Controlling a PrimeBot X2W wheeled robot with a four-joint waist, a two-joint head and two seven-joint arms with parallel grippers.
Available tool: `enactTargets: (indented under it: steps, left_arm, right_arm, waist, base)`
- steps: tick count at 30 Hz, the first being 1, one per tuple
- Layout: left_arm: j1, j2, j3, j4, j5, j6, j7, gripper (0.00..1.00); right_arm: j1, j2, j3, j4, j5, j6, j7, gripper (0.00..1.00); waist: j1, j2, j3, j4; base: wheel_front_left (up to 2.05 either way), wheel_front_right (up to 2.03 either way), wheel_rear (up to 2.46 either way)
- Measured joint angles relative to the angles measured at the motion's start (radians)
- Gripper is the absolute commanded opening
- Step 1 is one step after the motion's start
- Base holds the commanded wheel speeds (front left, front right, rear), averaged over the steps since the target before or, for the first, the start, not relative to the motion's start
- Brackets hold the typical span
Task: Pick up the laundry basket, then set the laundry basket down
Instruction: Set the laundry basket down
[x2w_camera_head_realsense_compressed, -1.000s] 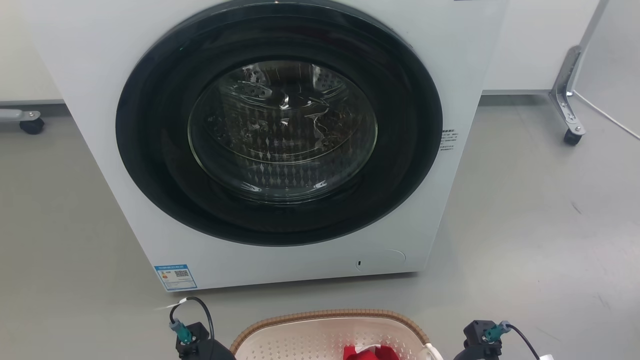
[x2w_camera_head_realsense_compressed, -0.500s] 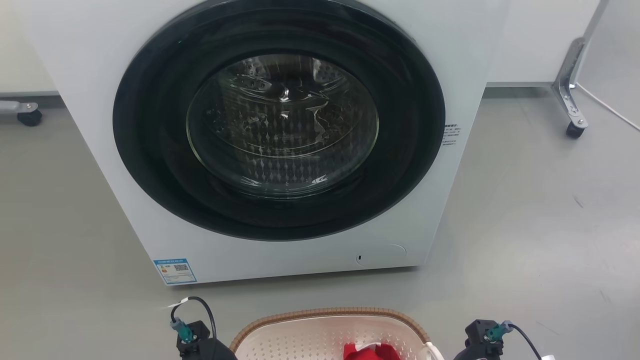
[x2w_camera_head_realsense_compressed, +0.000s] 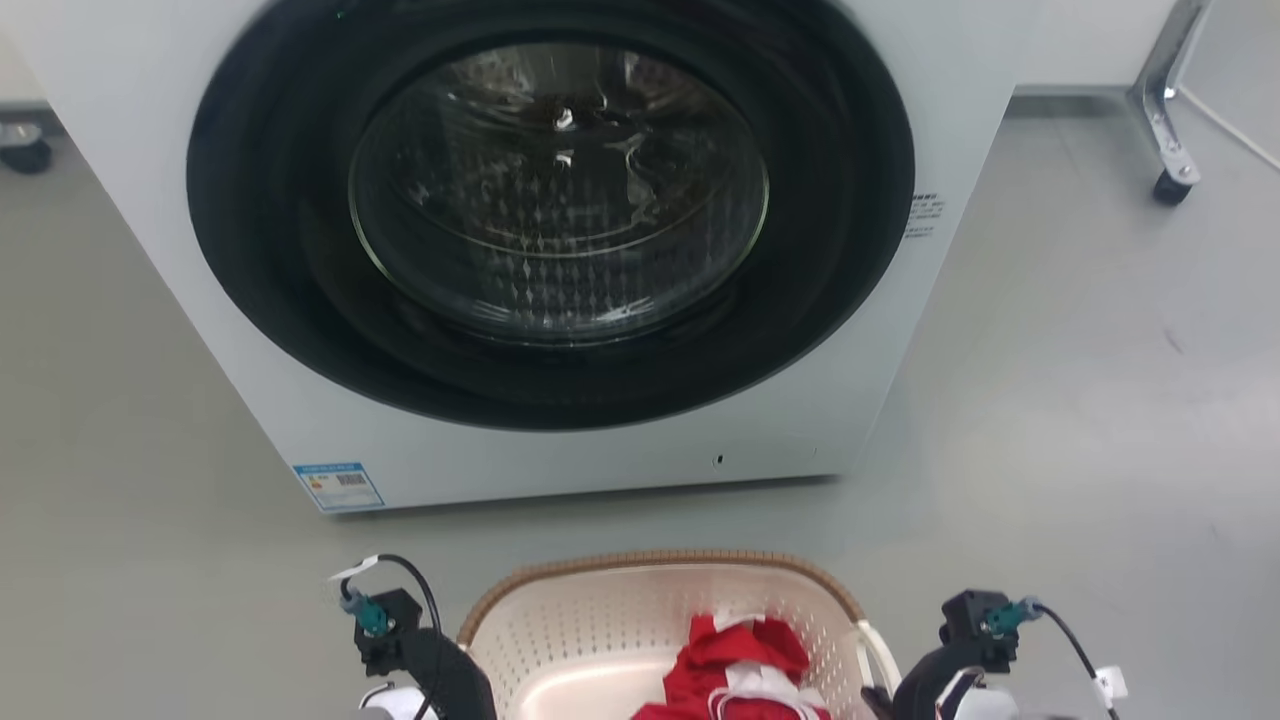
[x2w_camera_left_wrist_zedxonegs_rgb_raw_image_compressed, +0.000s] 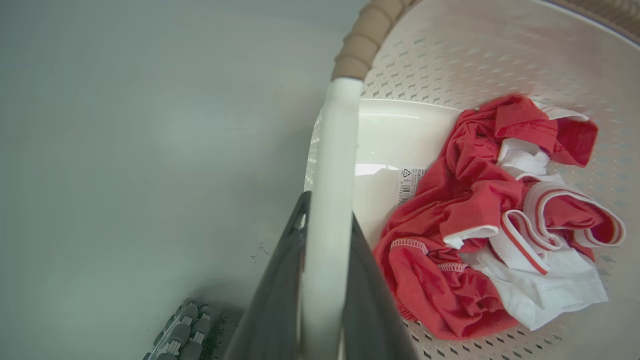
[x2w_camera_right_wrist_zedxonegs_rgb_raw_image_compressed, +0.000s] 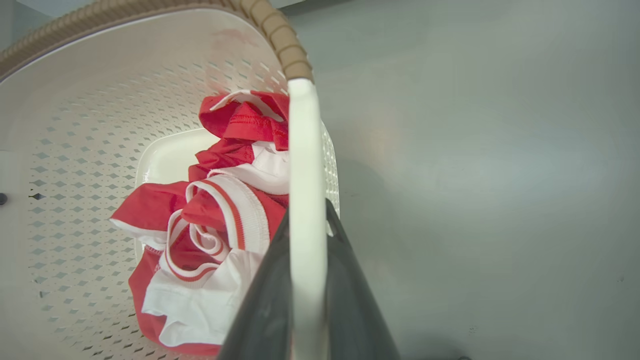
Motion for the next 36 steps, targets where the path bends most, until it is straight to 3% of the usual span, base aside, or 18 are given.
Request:
enactTargets:
  steps: [36]
  left_arm:
    - [-0.319, 0.014, 0.001, -0.039, 0.071, 0.005, -0.286, 0.0]
  right_arm:
    - [-0.363, -0.043, 0.025, -0.019, -0.107, 0.0, -0.276, 0.0]
  waist:
    - [0.0001, 0.0001, 0.519, -0.003]
  base:
    - [0.0, 0.0, 0.0]
